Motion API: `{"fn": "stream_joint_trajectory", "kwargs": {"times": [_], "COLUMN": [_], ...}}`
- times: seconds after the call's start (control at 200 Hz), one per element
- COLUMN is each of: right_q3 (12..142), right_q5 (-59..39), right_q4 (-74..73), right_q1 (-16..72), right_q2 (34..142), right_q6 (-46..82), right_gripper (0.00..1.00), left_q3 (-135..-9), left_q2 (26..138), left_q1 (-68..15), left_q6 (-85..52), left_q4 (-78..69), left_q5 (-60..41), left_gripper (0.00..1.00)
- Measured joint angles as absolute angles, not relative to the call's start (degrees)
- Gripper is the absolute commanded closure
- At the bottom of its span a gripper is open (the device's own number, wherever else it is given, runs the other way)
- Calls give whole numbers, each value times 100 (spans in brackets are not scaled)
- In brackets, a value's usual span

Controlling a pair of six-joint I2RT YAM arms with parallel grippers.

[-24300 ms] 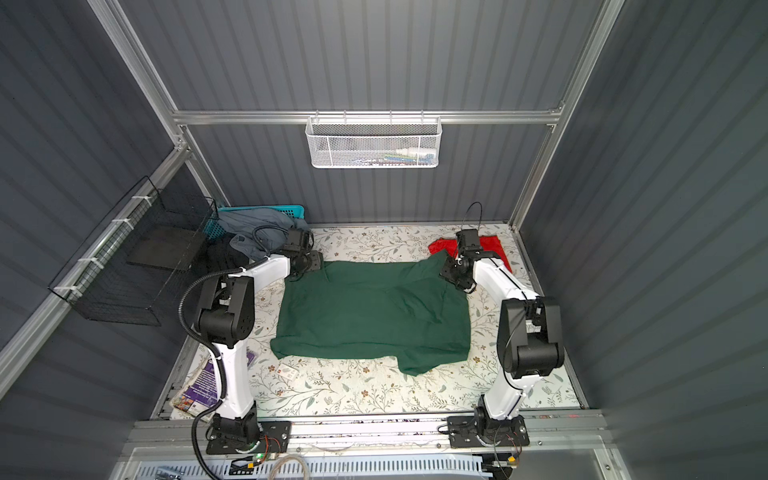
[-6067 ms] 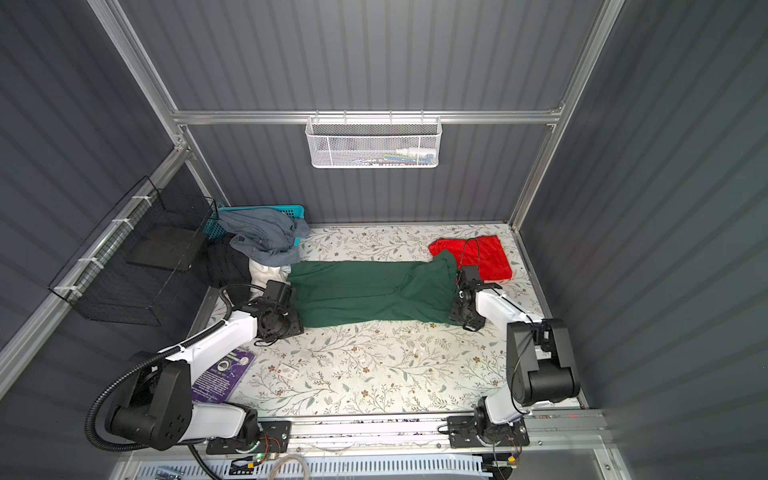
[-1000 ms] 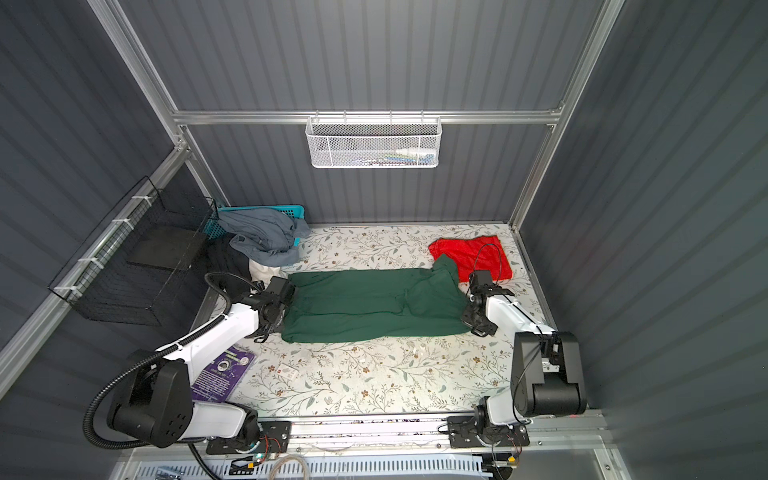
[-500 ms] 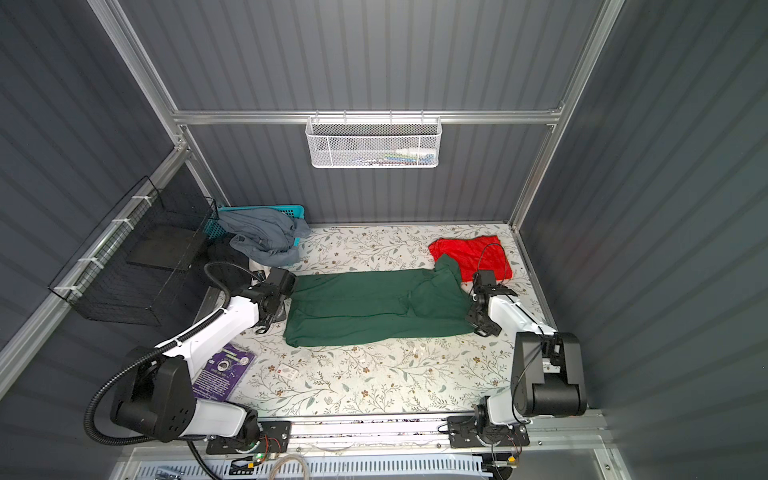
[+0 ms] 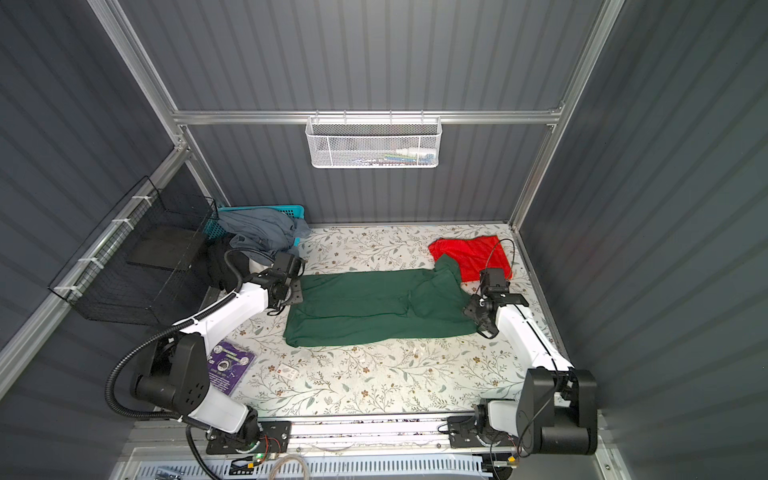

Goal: Fold and stack the t-shirts

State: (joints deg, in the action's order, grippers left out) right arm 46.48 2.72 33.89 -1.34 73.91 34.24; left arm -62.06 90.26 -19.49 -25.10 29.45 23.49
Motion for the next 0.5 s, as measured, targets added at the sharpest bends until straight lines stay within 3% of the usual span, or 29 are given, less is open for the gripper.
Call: {"fn": "stream_joint_trajectory", "kwargs": {"times": [0.175, 0.255, 0.5], "right_q3": [4399, 4344, 4346], "right_q5": [-14, -8, 213], "right_q4": [3208, 3148, 3070], "right_q1": [60, 185, 329], "right_q2": [7725, 7885, 8350], "right_q6": [3715, 3854, 3986], "right_gripper": [28, 37, 43], "left_q3": [-6495, -6659, -6829], "left_q2": [9657, 10018, 10676], "left_q1": [-2036, -2084, -2147], "left_q6": [-2263, -2161, -2023], "left_q4": [2482, 2351, 2261], "left_q5": [2038, 1997, 1984], "left_gripper": [42, 43, 45]}}
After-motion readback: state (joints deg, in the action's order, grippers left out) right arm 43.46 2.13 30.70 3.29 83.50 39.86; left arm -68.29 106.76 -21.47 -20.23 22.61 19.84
